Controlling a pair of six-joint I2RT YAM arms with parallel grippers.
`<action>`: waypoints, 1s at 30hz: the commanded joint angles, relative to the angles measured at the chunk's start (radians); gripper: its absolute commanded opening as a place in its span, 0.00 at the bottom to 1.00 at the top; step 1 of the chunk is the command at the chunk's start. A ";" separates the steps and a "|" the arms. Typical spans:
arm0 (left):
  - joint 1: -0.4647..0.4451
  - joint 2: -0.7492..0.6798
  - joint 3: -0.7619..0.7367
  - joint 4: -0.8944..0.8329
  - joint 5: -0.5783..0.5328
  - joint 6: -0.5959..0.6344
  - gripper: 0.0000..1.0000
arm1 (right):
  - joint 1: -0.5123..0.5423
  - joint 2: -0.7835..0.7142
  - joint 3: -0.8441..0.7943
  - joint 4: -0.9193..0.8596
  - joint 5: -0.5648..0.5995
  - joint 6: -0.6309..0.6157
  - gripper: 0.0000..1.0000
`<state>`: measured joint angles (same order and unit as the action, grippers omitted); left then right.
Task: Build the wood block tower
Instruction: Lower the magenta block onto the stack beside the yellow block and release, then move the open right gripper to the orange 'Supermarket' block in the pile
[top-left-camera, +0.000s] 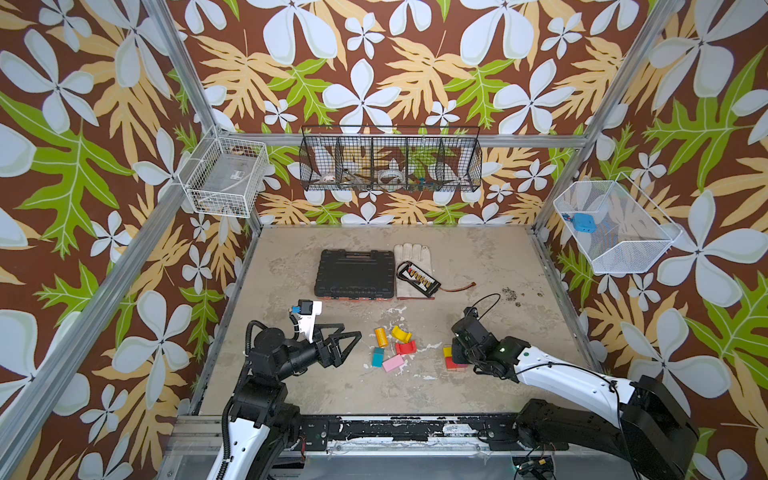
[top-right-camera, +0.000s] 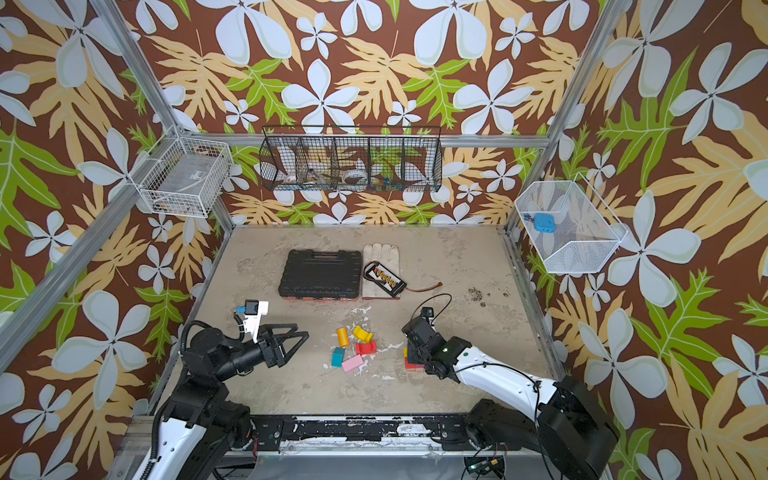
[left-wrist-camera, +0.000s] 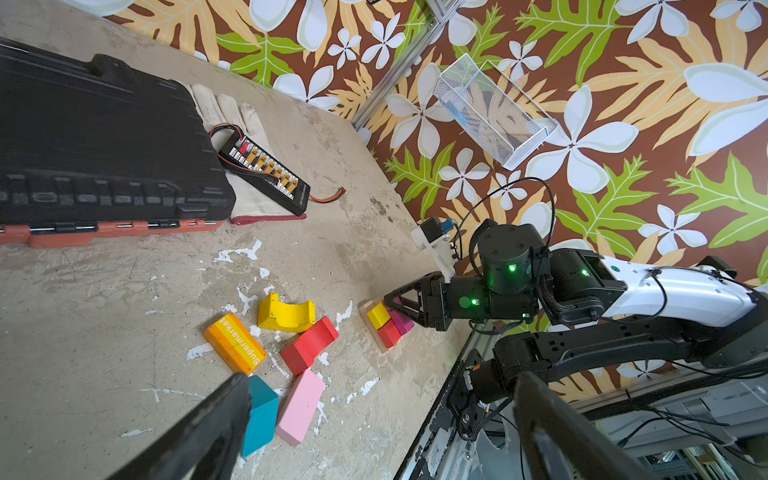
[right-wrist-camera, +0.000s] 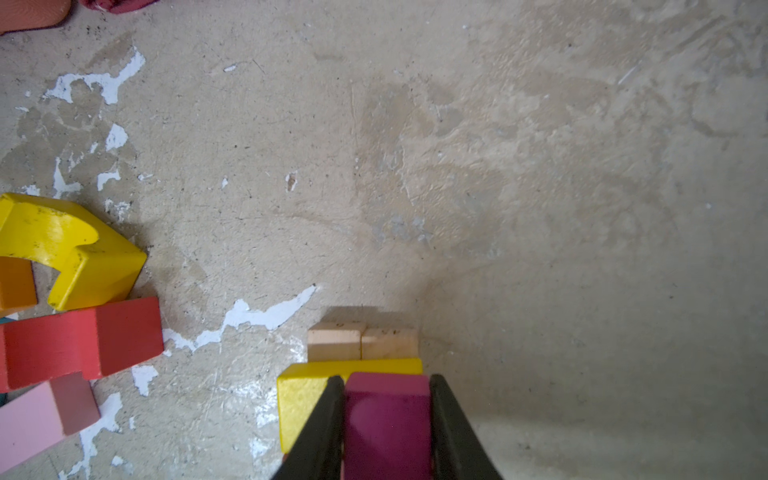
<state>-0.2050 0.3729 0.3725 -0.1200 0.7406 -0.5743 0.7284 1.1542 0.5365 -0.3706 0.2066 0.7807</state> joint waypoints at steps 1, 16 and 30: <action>-0.001 -0.002 -0.001 0.022 0.006 0.001 1.00 | 0.002 -0.003 0.003 -0.018 -0.012 0.003 0.36; 0.000 0.001 -0.003 0.024 0.006 0.000 1.00 | 0.080 -0.127 0.174 -0.170 0.137 -0.027 0.55; 0.000 0.006 -0.002 0.025 0.005 0.001 1.00 | 0.292 0.194 0.375 -0.010 0.095 -0.073 0.58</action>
<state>-0.2050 0.3771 0.3710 -0.1188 0.7406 -0.5743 1.0111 1.2995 0.8852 -0.4175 0.3107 0.7242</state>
